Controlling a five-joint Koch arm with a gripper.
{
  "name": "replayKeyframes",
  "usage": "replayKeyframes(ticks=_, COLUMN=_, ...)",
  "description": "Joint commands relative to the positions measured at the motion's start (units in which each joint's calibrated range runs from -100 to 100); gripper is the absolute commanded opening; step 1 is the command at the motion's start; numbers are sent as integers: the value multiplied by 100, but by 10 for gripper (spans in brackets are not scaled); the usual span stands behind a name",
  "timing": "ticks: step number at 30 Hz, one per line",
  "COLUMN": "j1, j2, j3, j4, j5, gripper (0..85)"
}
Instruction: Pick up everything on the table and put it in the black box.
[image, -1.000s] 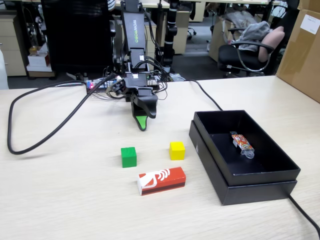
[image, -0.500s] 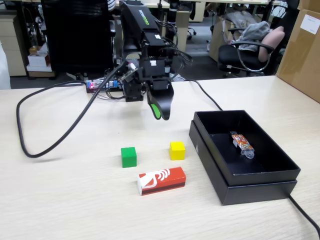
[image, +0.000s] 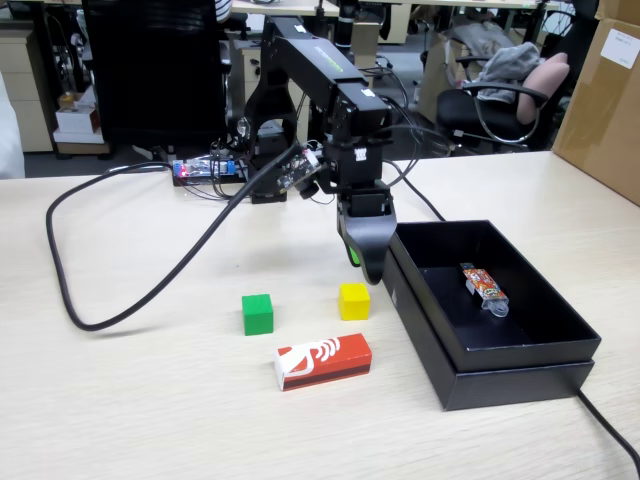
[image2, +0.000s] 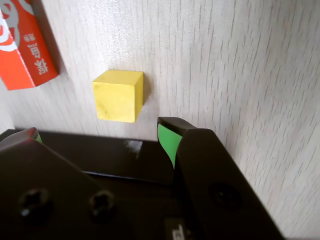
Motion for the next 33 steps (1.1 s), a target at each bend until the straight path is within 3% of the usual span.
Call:
replayKeyframes(ticks=1, j1=0, j2=108, j3=389, j4=-41, j5=98, gripper=449)
replayKeyframes(ticks=9, j1=-10, j2=774, j3=507, j4=-41, j5=371, gripper=449)
replayKeyframes(ticks=18, j1=-68, j2=1324, j3=815, j4=-41, j5=386, gripper=444)
replayKeyframes(ticks=30, j1=-54, j2=1841, j3=1160, j4=-41, j5=352, gripper=303)
replayKeyframes(ticks=33, j1=-54, j2=1841, j3=1169, j4=-32, j5=391, gripper=140)
